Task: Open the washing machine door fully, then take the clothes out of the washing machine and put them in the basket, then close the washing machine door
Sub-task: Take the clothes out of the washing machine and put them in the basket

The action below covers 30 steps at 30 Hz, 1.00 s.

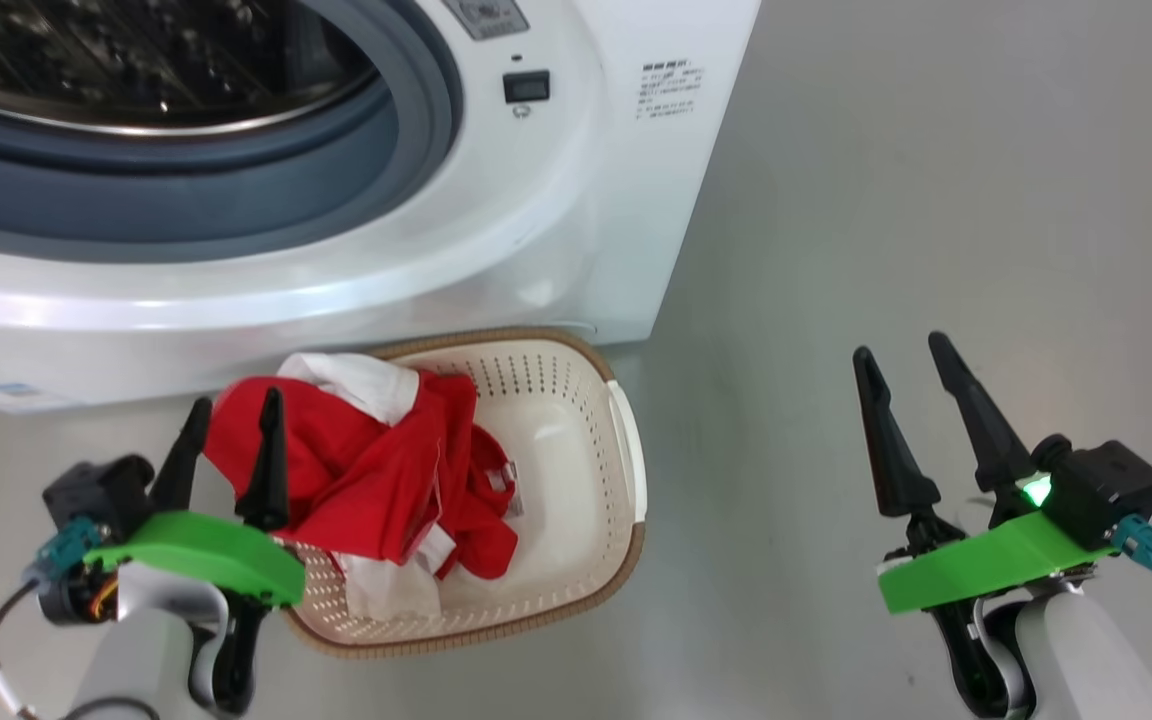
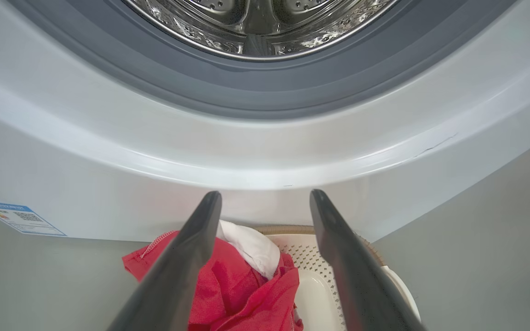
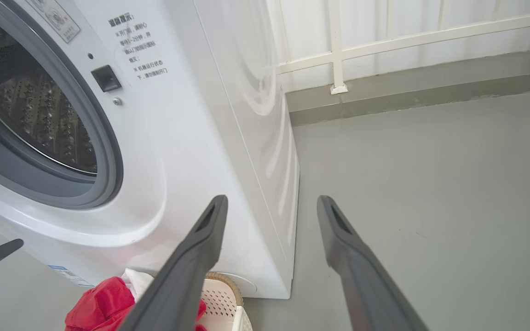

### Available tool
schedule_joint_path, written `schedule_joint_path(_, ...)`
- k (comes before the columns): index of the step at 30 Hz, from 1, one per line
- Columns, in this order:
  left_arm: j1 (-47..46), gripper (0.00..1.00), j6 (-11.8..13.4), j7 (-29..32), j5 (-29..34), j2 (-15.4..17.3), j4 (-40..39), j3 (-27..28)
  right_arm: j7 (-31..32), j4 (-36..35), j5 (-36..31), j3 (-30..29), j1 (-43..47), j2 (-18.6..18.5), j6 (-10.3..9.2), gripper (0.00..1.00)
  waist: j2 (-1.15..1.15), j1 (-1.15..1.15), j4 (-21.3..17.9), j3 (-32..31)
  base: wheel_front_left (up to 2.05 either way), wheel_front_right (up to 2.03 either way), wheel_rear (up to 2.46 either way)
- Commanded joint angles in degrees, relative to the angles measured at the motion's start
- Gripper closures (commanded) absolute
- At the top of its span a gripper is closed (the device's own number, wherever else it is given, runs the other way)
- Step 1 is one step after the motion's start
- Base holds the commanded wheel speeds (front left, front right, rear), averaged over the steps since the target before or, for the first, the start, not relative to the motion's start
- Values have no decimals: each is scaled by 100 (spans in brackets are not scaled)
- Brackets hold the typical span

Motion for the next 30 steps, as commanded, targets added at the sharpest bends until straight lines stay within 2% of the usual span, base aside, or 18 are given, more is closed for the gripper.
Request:
schedule_joint_path(1,196,0,-32,-28,85,171,-180,211,-37,-90,-35,113,135,1,28,0,0,0,22,-196,0,0,0)
schedule_joint_path(30,2277,0,-32,-28,773,180,-2532,793,-37,-82,-32,-79,1167,1,28,0,0,0,60,-1671,0,0,0)
